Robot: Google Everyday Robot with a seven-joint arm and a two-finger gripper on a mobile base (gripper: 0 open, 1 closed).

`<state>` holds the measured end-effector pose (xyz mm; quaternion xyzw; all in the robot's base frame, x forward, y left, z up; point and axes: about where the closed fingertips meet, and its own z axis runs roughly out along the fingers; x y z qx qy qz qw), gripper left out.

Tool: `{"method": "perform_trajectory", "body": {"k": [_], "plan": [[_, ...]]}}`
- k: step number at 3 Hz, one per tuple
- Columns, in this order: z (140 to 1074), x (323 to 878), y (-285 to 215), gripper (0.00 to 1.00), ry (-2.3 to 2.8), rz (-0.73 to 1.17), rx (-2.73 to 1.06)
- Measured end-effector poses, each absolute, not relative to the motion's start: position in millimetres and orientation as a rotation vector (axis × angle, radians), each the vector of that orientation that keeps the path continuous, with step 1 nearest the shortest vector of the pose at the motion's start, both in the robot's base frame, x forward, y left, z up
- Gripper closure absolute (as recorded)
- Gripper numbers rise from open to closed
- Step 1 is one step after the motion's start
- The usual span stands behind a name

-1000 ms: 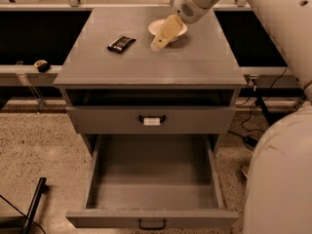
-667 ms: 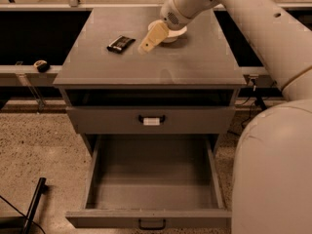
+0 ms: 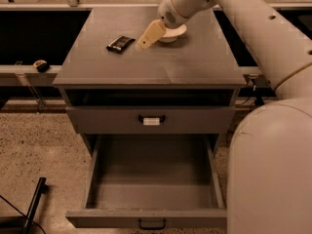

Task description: Place rxbar chocolate into middle drawer

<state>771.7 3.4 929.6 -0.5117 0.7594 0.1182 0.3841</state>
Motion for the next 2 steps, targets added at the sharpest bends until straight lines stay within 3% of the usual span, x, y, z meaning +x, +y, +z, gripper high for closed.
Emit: {"method": "perform_trajectory", "body": {"k": [2], "plan": [[925,830,50,0.00,1.758,0.353,-1.315]]}}
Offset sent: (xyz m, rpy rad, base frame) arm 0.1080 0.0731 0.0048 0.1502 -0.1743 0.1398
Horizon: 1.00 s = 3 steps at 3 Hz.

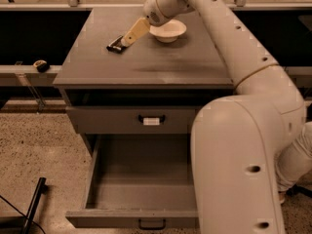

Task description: Place rxbar chocolate into middle drawer

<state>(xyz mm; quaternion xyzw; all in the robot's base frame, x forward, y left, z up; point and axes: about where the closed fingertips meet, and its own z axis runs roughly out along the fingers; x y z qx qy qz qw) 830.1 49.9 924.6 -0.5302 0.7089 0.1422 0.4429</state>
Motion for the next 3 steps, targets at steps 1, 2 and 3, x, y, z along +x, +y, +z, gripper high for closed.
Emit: {"method": "perform_trajectory", "body": {"k": [1,2,3], "plan": [[910,853,75,0.00,1.743,0.404,-1.288],[891,865,94,0.00,1.788,0.474,-1.241],[877,868,108,0.00,1.833,0.520,-1.217]]}}
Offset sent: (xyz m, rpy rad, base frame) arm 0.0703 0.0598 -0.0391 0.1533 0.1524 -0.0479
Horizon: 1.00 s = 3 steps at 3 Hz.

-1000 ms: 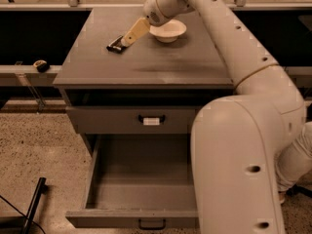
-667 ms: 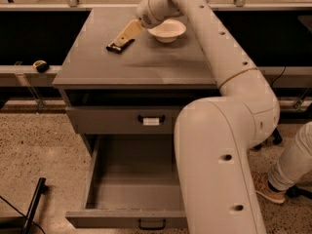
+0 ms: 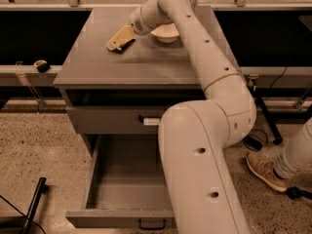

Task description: Place rxbar chocolate into middle drawer

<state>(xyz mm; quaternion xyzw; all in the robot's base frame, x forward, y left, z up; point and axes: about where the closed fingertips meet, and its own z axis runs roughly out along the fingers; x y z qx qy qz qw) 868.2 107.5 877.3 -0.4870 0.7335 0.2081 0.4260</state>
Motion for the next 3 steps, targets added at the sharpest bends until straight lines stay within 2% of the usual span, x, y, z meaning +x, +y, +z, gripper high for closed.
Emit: {"method": "perform_trajectory", "body": {"k": [2,3], "plan": [[853,871,126,0.00,1.886,0.587,-1.206],[845,871,131,0.19,1.897,0.609,-1.210]]}}
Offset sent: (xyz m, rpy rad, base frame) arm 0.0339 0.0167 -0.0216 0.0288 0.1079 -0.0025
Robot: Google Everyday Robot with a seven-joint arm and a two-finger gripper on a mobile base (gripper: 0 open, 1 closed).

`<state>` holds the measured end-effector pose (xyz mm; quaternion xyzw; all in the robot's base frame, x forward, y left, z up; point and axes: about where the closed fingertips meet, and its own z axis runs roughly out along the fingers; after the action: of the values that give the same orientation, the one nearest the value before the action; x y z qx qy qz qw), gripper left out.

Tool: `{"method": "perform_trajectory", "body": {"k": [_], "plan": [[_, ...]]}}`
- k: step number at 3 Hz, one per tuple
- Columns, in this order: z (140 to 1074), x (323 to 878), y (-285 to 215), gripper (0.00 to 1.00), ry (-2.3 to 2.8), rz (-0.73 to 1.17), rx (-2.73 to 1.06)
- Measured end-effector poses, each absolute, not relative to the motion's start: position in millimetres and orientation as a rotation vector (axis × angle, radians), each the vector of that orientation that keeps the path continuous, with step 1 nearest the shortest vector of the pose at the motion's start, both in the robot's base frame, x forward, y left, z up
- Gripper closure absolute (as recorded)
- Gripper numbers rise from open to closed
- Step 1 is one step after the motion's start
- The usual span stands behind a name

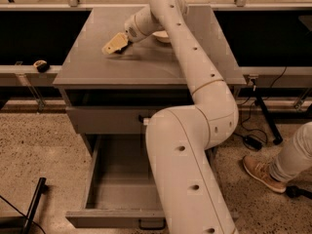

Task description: Place rxbar chocolate into middle drawer

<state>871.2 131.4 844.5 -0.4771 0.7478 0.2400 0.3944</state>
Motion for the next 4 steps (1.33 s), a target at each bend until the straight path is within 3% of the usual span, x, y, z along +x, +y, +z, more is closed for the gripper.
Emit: {"method": "perform_trajectory", "body": {"k": [3,4], "plan": [[836.1,867.8,133.3,0.89,1.893,0.654,-1.224],[837.4,867.1,129.7,1.00,1.882,0.662,-1.226]]}}
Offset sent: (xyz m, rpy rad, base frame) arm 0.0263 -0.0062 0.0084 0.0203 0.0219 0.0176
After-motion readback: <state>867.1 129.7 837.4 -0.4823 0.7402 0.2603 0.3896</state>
